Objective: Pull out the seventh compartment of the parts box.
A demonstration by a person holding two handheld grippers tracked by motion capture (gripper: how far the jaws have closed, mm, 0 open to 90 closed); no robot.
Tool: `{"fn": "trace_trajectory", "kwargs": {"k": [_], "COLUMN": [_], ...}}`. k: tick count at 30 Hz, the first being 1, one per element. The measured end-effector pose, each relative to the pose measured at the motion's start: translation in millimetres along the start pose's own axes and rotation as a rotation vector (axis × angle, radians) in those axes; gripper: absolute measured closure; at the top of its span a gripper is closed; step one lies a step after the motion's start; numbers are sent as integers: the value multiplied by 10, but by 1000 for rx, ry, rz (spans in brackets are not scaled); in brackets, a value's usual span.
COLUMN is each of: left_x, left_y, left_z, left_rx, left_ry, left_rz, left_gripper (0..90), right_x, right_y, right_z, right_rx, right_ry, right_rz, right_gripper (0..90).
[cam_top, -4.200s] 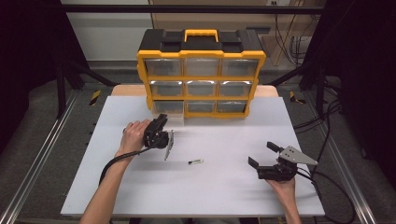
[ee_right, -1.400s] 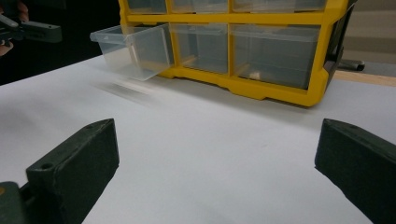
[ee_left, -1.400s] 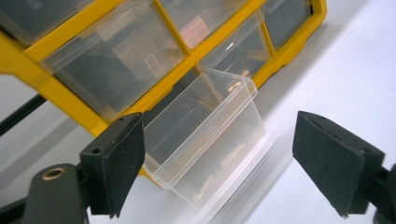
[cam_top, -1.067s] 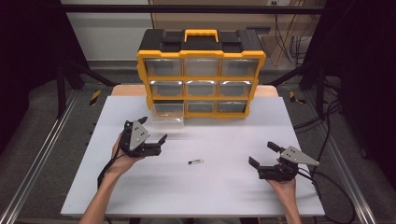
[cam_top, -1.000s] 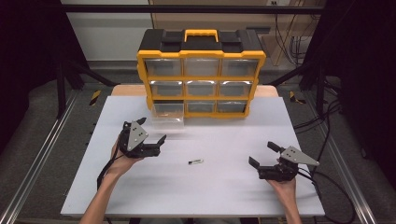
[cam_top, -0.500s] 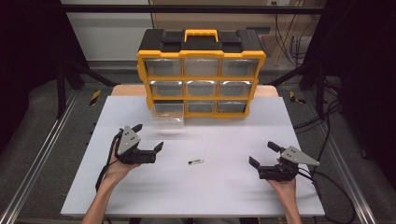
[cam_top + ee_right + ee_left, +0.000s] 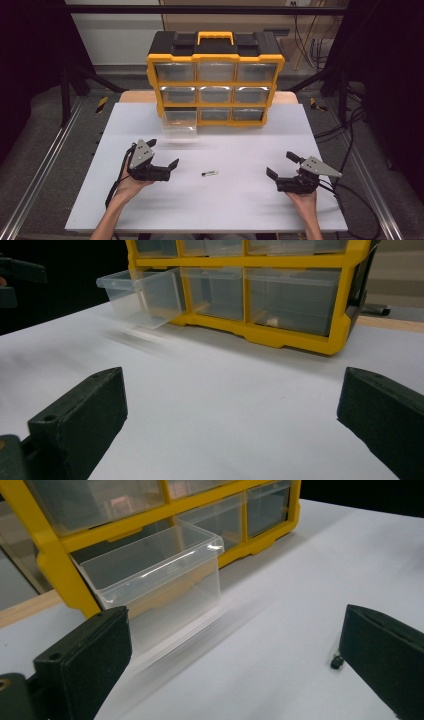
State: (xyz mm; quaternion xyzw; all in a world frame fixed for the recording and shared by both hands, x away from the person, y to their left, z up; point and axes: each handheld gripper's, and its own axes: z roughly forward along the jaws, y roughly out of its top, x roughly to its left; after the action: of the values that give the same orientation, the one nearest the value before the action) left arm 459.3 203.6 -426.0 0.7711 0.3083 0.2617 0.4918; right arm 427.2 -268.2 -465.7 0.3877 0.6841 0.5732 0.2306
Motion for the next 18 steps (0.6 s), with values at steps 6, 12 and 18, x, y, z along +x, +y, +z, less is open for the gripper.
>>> {"fn": "trace_trajectory", "kwargs": {"k": [6, 12, 18], "left_x": [-65, -160, -212], "left_y": [-14, -18, -16], "left_z": [63, 136, 192], "left_rx": [20, 26, 40], "left_ry": [-25, -61, -83], "left_rz": [15, 29, 5], "left_gripper": [1, 0, 3], "right_x": [-5, -6, -3], "right_y": [3, 2, -3], "right_z": [-2, -3, 1], "right_rx": [-3, -1, 4], "right_ry": [0, 0, 0], "right_rz": [-3, -6, -3], "right_gripper": [5, 5, 4]}}
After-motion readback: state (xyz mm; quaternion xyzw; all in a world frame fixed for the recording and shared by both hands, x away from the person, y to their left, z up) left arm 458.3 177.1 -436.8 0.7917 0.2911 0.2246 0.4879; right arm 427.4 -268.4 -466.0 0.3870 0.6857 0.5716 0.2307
